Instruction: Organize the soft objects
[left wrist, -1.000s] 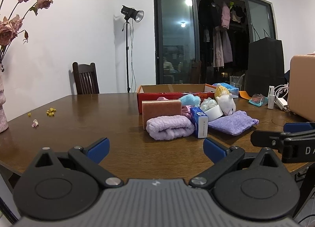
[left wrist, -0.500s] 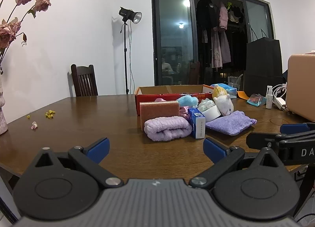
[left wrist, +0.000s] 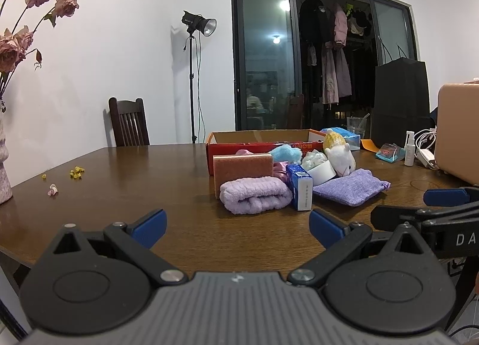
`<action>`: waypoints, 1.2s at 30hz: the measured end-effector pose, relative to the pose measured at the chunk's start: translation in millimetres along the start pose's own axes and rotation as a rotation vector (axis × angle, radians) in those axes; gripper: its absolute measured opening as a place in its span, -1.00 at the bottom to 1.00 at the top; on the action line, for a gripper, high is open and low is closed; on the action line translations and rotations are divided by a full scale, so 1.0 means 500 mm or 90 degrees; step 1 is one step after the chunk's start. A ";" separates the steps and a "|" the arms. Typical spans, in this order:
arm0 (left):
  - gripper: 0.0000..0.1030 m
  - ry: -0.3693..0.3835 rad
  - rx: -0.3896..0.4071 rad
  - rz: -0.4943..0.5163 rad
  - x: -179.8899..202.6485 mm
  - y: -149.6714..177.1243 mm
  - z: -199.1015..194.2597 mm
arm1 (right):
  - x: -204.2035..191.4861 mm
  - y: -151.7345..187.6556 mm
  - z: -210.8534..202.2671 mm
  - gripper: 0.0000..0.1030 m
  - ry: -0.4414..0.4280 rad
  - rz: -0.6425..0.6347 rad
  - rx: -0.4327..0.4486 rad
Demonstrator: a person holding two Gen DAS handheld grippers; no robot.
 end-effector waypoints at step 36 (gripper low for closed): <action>1.00 0.042 0.023 -0.014 -0.006 -0.003 0.002 | -0.004 -0.012 -0.009 1.00 0.004 -0.011 0.033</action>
Point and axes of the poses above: each gripper's, at about its wrist camera, not at the fingertips, and z roughly the way its jaws point, x to its right, y to its underside, the point moved 7 cm from there along z, roughly the way its jaws point, and after that the axes turned 5 degrees about -z, right-handed, at the moved point
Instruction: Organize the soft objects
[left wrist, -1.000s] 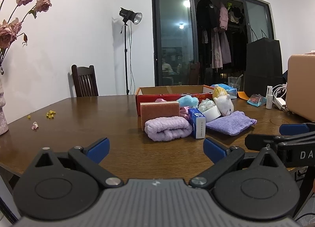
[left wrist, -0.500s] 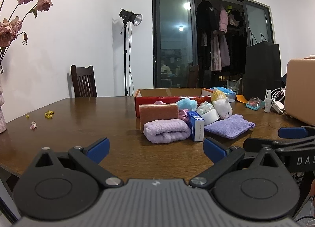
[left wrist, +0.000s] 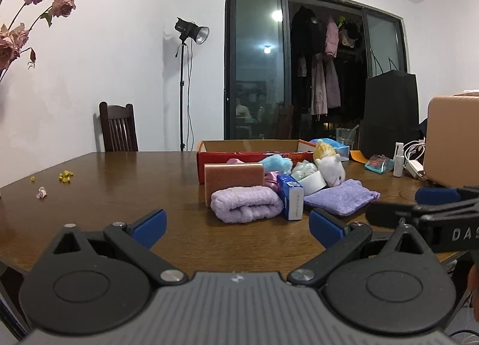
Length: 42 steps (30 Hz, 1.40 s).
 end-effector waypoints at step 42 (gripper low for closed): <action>-0.49 0.166 -0.257 -0.205 -0.078 -0.011 0.277 | -0.009 -0.046 0.326 -0.64 -0.139 0.133 -0.204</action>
Point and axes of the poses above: each gripper's, at about its wrist camera, not at the fingertips, and z roughly the way its jaws point, x to its right, y to its underside, the point moved 7 cm from there along z, roughly the way its jaws point, and after that the axes turned 5 degrees about -z, right-handed, at the moved point
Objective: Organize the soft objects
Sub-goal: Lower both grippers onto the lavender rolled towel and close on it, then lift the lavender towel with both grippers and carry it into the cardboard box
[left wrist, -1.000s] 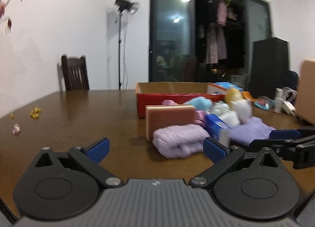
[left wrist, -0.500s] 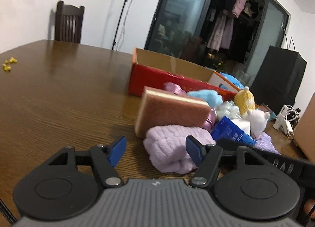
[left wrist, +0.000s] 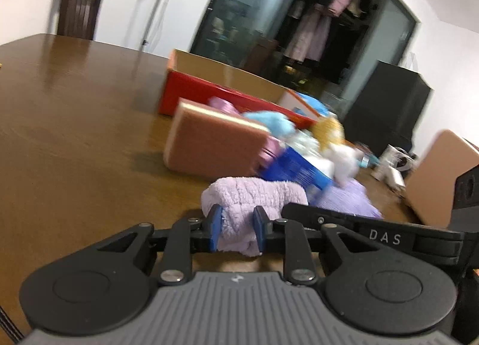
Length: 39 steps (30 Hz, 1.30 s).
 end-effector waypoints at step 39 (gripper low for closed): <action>-0.29 -0.178 -0.088 0.032 -0.123 -0.590 0.618 | 0.262 -0.545 0.568 -0.69 -0.004 0.043 -0.113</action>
Point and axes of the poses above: each gripper's, at about its wrist camera, not at the fingertips, and z roughly the way its jaws point, x to its right, y to its underside, the point moved 7 cm from there along z, roughly the way its jaws point, and after that the axes turned 5 degrees about -z, right-handed, at the moved point
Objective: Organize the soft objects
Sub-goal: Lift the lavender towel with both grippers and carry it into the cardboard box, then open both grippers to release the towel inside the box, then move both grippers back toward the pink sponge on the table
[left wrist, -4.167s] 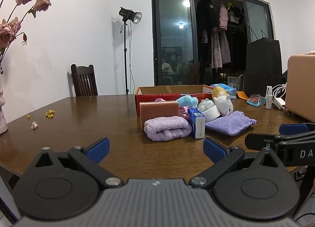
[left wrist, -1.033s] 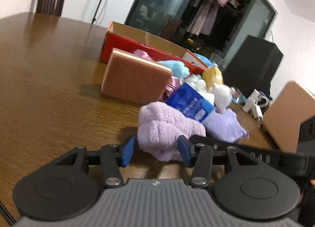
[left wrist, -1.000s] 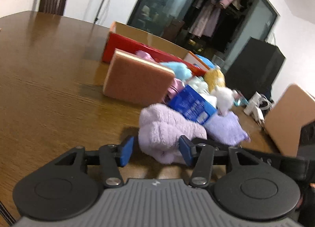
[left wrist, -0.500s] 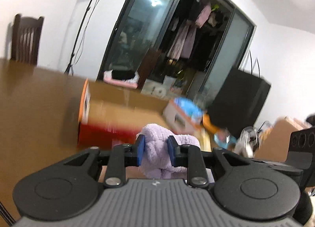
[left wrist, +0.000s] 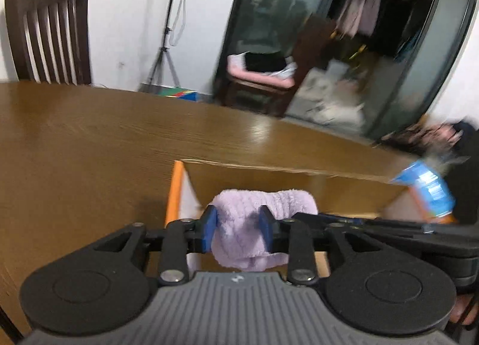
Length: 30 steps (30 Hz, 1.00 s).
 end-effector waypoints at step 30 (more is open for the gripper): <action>0.80 0.042 0.220 0.100 0.122 0.077 -0.496 | 0.034 0.061 -0.535 0.36 0.167 -0.056 0.137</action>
Point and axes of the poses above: each gripper's, at about its wrist camera, not at the fingertips, and z roughly the way its jaws point, x to its right, y to its underside, the point moved 7 cm from there along z, roughly the way its jaws point, and after that the axes turned 5 degrees about -z, right-handed, at the moved point
